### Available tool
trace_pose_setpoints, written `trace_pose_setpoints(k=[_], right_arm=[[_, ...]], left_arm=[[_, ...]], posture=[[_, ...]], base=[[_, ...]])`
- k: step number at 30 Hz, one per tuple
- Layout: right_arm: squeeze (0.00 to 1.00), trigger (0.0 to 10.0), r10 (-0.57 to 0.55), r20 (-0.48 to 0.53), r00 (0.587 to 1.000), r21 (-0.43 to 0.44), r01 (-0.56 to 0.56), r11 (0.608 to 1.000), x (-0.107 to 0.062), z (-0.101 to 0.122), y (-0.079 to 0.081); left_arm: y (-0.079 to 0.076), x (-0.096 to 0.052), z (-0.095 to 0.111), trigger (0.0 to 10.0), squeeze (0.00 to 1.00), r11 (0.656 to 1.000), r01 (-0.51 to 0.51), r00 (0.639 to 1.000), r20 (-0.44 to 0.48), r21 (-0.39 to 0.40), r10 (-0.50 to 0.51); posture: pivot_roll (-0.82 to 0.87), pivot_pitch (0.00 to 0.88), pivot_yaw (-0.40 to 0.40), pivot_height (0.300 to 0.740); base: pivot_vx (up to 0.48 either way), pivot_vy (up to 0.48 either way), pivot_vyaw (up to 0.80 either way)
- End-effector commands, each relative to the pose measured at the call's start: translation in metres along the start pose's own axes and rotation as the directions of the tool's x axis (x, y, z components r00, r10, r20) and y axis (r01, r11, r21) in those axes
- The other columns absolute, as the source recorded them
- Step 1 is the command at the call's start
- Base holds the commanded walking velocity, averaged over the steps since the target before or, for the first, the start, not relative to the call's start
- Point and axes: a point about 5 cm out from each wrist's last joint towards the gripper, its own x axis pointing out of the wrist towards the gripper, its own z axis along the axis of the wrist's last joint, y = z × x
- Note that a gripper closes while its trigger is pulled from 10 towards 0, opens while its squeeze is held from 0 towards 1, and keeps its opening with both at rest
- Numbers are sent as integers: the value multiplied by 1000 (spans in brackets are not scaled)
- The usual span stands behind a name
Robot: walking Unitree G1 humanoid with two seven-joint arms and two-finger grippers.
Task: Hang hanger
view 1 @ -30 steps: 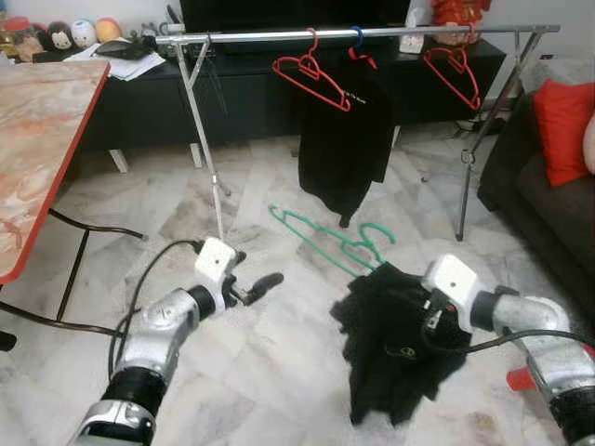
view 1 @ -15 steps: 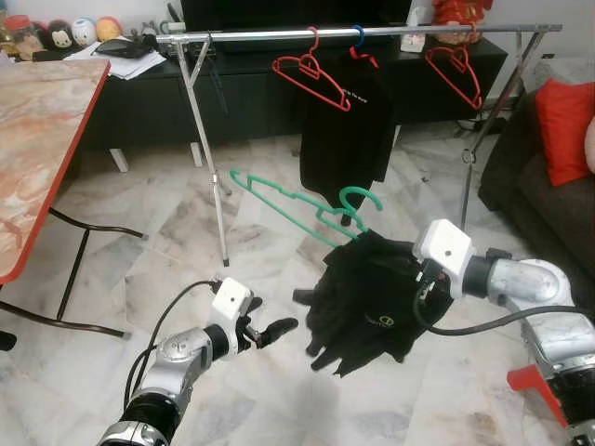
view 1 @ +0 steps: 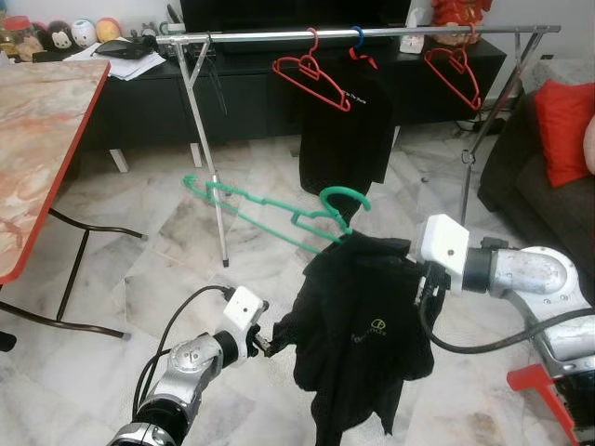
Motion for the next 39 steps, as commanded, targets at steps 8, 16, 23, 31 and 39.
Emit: trace_pose_setpoints(k=[8,16,23,31,39], right_arm=[[0,0,34,71,997,-70,-29,997,1,26,0],[0,0,56,105,993,-76,-48,996,3,36,2],[0,0,74,104,992,-74,-67,995,1,37,5],[0,0,86,97,992,-57,-81,995,2,33,8],[0,0,100,84,991,-40,-97,994,0,29,12]], left_arm=[[-9,0,-12,10000,0,996,89,993,-73,26,-87],[-14,8,-10,10000,0,996,83,994,-77,30,-81],[-7,10,-5,10000,0,1000,17,999,-48,12,-17],[0,4,-7,10000,0,1000,-22,998,-50,15,22],[8,-2,-6,10000,0,999,-35,999,-21,-19,35]], posture=[[-232,39,-14,740],[-240,43,-19,740],[-244,47,-20,740],[-242,52,-23,740],[-243,54,-26,740]], base=[[0,0,0],[0,0,0],[0,0,0],[0,0,0],[0,0,0]])
